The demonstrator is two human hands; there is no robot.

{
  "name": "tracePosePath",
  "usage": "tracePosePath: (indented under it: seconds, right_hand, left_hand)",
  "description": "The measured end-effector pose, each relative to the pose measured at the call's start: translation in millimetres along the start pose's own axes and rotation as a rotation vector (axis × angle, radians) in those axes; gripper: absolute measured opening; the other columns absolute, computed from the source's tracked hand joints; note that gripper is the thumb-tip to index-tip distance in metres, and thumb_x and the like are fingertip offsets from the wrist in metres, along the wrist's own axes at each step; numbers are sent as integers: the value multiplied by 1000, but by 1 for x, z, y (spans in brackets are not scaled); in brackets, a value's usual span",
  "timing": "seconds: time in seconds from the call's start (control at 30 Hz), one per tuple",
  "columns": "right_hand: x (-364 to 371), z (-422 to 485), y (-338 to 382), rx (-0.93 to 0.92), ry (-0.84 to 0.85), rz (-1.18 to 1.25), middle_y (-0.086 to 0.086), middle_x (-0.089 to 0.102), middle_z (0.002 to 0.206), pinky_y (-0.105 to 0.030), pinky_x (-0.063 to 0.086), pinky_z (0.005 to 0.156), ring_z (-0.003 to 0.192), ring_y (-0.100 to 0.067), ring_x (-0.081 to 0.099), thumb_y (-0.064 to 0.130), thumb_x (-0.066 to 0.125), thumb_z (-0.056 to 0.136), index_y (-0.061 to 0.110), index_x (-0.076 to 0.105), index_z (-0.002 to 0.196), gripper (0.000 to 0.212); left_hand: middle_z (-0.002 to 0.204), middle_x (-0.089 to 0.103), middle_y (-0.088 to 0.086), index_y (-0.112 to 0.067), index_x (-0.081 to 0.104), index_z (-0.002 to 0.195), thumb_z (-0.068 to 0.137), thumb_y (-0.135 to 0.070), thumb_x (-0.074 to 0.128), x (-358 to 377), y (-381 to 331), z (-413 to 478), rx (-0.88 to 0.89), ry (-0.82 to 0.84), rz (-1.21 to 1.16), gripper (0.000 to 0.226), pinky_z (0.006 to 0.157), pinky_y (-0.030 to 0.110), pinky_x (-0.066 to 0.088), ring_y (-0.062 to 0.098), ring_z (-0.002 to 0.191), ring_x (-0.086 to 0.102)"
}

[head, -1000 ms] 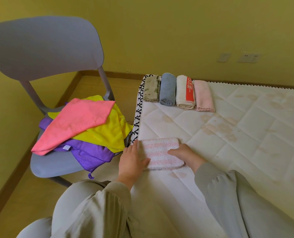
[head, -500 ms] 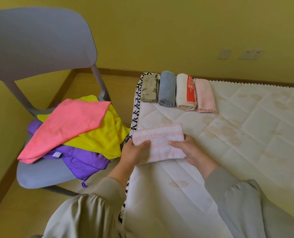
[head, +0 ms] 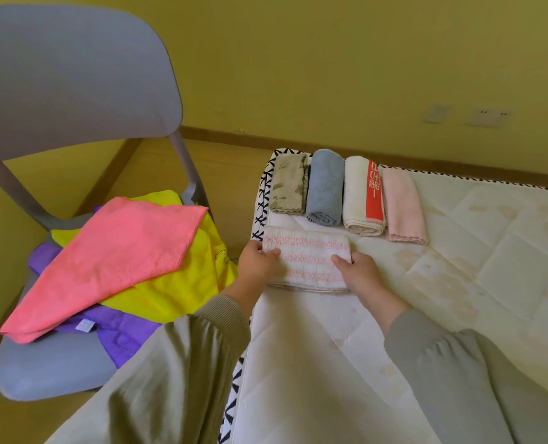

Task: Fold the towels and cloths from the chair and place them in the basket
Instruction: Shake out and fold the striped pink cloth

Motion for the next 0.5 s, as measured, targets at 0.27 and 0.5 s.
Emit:
tracePosePath:
  seconds: [0.27, 0.5]
  right_hand:
    - [17, 26, -1, -34, -184, -53, -5, 59, 75, -29, 37, 63, 76, -26, 54, 26, 60, 92, 8, 55, 77, 23]
    - [24, 19, -1, -375, -474, -315, -17, 60, 110, -40, 41, 82, 100, -35, 54, 18, 71, 81, 3, 52, 118, 45]
  left_hand:
    - [107, 62, 12, -9, 41, 132, 96, -16, 52, 15, -10, 32, 104, -33, 43, 38, 79, 37, 52, 25, 87, 58]
    - [140, 41, 12, -13, 34, 144, 90, -14, 54, 19, -3, 27, 673, -240, 675, 57, 94, 42, 41, 33, 121, 45]
Point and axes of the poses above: each hand's wrist, its own z-axis towards the middle knuckle, its own x-axis out of the palm, y = z × x, the point moved 1 cm from there along z, towards the middle knuckle
